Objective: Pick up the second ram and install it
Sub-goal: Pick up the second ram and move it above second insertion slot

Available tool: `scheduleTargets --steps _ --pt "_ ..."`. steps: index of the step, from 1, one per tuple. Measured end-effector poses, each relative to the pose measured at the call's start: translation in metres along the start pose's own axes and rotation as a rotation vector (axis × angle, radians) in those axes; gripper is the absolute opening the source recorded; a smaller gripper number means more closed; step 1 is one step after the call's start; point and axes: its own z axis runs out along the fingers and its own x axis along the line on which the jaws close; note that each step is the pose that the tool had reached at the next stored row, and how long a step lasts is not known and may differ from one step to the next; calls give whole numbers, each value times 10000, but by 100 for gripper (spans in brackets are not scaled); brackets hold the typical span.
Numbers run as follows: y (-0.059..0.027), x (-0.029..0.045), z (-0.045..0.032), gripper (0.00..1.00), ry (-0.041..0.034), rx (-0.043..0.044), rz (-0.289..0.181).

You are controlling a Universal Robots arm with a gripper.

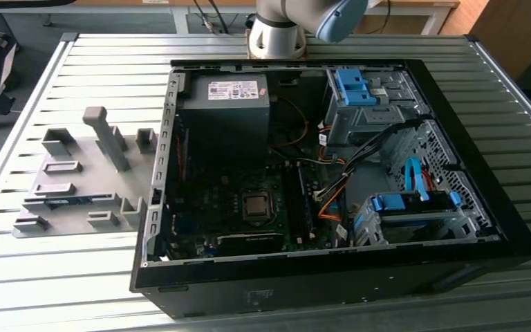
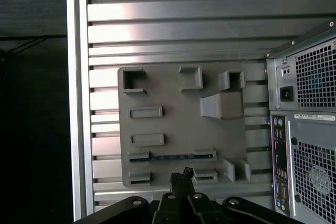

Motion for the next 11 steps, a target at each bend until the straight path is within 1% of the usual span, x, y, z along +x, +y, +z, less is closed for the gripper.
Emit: scheduleTargets --steps 6,8,11 --pt "0 1 0 11 2 -2 -47" --pt "0 2 0 11 12 -6 -253" --pt "0 1 3 11 34 -18 -763"
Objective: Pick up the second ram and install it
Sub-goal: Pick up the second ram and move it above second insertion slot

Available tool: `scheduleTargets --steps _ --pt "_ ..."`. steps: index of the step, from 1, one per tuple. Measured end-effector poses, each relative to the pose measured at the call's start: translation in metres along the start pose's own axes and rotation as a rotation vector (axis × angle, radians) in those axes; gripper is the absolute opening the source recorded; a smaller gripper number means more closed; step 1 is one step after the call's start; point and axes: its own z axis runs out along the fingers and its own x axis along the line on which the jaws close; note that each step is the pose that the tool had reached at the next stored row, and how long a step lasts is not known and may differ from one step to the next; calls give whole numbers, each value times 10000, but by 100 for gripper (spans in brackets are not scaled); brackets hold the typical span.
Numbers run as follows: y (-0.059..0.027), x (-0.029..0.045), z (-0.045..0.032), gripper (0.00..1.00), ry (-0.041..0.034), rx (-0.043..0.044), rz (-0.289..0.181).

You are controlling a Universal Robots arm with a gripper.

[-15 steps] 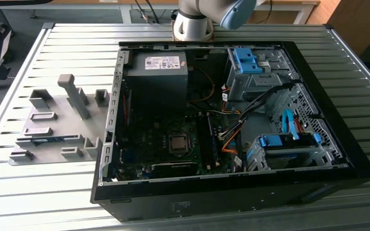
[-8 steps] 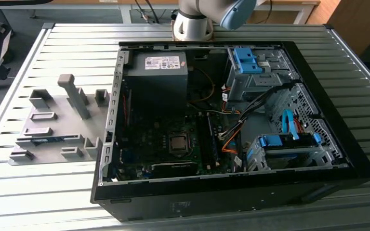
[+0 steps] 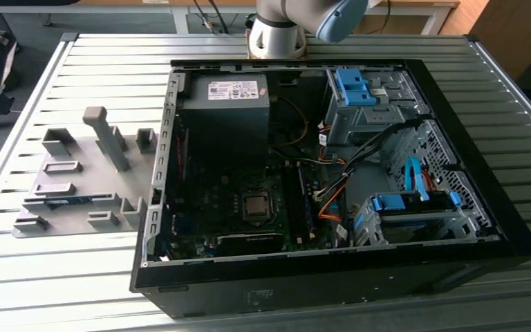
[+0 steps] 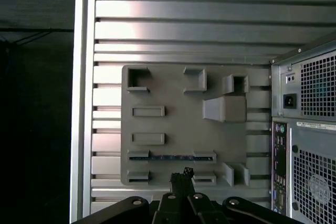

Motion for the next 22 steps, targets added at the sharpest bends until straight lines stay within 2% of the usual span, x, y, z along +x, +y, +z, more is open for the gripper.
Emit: scheduleTargets --steps 5,22 --pt "0 2 3 11 38 -22 -866" --pt "-1 11 8 11 144 -80 -3261"
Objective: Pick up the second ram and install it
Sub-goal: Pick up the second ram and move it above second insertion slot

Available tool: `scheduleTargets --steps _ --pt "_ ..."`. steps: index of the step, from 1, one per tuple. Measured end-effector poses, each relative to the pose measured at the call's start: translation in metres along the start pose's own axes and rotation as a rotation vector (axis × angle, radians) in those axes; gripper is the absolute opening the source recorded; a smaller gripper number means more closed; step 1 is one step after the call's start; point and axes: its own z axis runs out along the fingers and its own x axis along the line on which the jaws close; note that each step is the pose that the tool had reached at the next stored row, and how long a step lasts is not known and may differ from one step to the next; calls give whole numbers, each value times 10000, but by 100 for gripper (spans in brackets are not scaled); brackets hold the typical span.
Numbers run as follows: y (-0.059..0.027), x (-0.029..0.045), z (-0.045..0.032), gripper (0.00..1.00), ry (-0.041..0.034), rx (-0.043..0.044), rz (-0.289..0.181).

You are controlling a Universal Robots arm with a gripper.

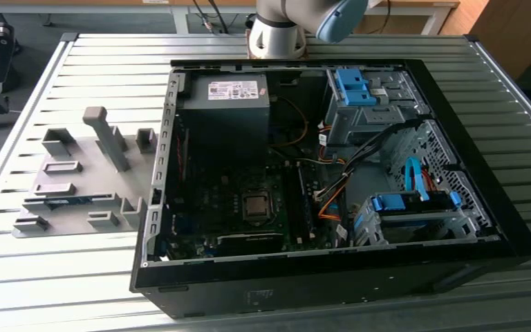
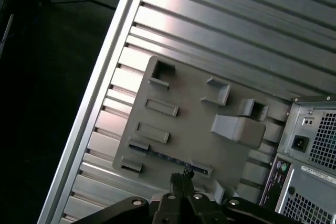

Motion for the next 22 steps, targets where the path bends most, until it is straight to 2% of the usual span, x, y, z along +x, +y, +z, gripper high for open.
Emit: scheduleTargets --steps 11,22 --pt "1 12 5 11 61 -35 -1404" --pt "4 28 9 11 110 -59 -2436"
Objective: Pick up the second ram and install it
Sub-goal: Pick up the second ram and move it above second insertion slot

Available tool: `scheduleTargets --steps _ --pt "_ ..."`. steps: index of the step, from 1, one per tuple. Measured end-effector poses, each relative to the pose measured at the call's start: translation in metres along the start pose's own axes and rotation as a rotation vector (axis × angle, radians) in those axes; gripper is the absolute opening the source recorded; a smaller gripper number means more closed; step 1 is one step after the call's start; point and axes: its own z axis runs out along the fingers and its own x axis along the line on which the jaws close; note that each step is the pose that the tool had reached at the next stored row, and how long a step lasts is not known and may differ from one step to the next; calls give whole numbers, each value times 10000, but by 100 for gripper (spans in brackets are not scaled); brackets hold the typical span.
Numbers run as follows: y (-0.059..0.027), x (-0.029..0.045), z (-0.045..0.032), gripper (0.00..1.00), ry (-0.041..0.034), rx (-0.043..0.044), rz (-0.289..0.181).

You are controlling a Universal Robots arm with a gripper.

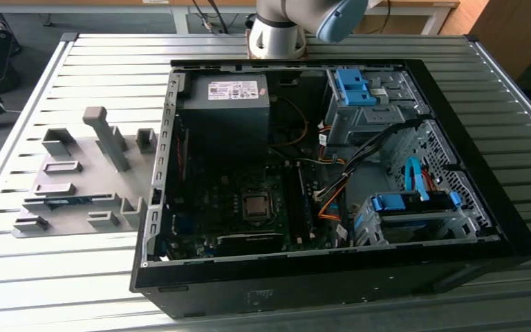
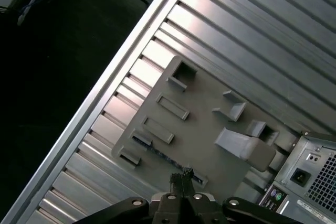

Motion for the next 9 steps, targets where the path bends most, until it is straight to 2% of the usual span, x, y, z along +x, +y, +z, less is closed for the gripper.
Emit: scheduleTargets --steps 9 --pt "0 2 9 11 50 -29 -1186"
